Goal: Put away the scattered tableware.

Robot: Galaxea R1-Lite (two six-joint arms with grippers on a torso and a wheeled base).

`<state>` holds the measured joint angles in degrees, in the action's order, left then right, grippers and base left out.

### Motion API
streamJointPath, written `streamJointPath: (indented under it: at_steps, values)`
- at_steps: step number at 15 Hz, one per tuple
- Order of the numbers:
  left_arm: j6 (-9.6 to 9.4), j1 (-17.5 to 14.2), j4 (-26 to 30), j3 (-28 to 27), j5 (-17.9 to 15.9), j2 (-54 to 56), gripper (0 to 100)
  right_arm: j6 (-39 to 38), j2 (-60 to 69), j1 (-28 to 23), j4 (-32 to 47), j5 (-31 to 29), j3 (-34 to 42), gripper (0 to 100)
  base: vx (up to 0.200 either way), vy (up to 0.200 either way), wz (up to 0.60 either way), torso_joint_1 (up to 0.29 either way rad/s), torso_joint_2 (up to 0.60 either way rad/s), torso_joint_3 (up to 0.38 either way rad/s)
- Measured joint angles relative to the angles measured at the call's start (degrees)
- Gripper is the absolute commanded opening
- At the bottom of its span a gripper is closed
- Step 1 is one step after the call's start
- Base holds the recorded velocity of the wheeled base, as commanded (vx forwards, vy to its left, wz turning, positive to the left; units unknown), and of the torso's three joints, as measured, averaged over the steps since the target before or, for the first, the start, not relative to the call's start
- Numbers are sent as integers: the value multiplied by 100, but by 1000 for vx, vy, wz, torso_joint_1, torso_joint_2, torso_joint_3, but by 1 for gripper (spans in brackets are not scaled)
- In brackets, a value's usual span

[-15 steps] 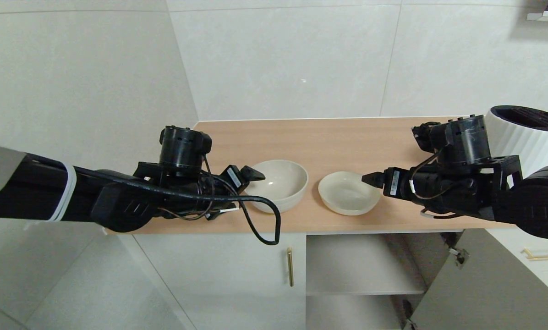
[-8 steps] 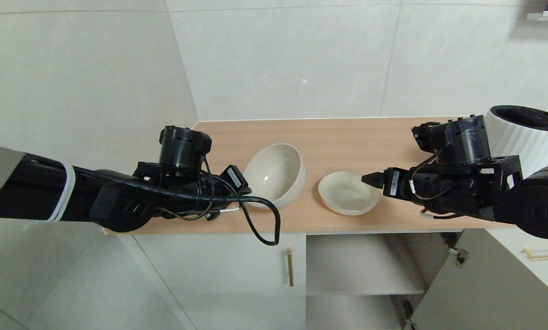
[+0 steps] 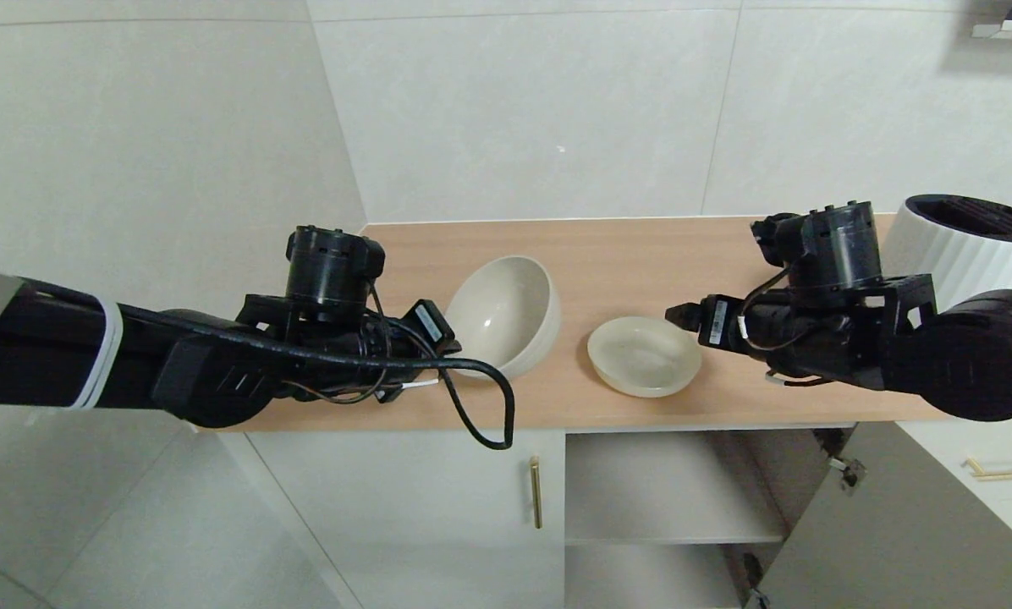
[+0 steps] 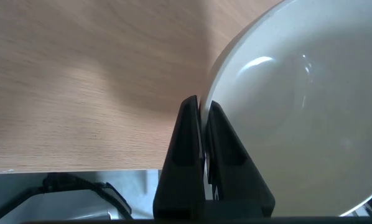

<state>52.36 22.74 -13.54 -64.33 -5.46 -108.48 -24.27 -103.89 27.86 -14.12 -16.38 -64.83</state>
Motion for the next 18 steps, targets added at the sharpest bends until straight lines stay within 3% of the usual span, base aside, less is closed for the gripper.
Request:
streamJointPath:
  at_steps: [5,15,16,18]
  values:
    - [0,5,5,5,-9,24,0,178,-702,12,-2,-848,-317,100,0,0,0,0,0,0]
    - [0,5,13,9,-9,24,0,143,-1193,17,-11,-989,-468,100,0,0,0,0,0,0]
    - [0,0,13,9,-6,24,0,134,-1191,15,-11,-991,-468,0,0,0,0,0,0,0]
    - [-2,5,11,9,-9,24,0,134,-1187,15,-88,-989,-466,0,0,0,0,0,0,0]
